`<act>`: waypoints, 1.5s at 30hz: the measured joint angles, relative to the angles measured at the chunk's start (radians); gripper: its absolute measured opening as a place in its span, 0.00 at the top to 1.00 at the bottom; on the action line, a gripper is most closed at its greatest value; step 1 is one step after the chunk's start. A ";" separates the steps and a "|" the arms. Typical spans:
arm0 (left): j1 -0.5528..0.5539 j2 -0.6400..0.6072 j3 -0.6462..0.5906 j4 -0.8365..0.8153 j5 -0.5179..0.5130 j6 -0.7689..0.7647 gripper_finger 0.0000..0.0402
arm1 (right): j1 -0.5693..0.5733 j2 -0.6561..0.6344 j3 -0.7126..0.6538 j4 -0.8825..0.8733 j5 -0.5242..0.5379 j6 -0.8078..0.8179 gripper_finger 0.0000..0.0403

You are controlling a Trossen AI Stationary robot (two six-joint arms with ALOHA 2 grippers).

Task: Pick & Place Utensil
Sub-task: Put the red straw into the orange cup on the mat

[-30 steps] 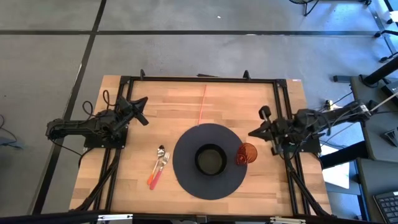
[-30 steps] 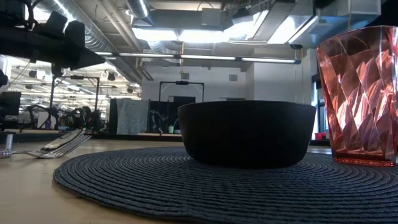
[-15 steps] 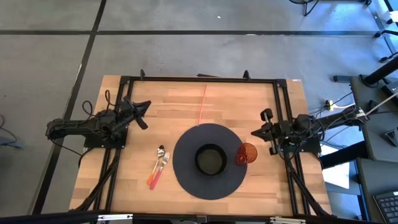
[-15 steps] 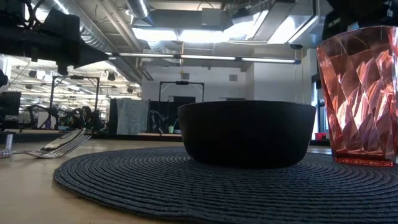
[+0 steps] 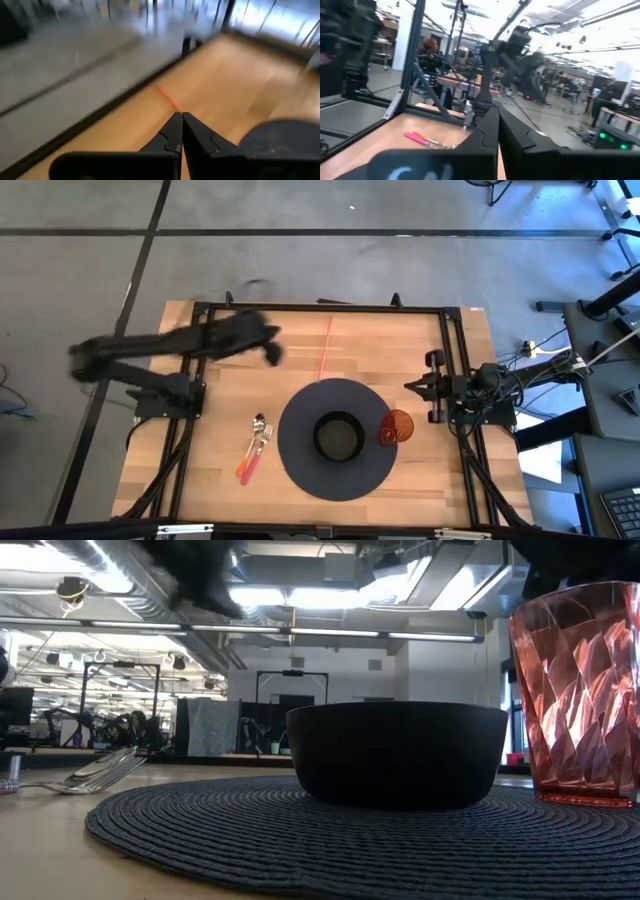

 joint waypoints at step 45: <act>0.249 1.219 0.994 -0.358 0.431 -0.233 0.59 | 0.000 -0.044 0.000 -0.198 0.053 -0.101 0.99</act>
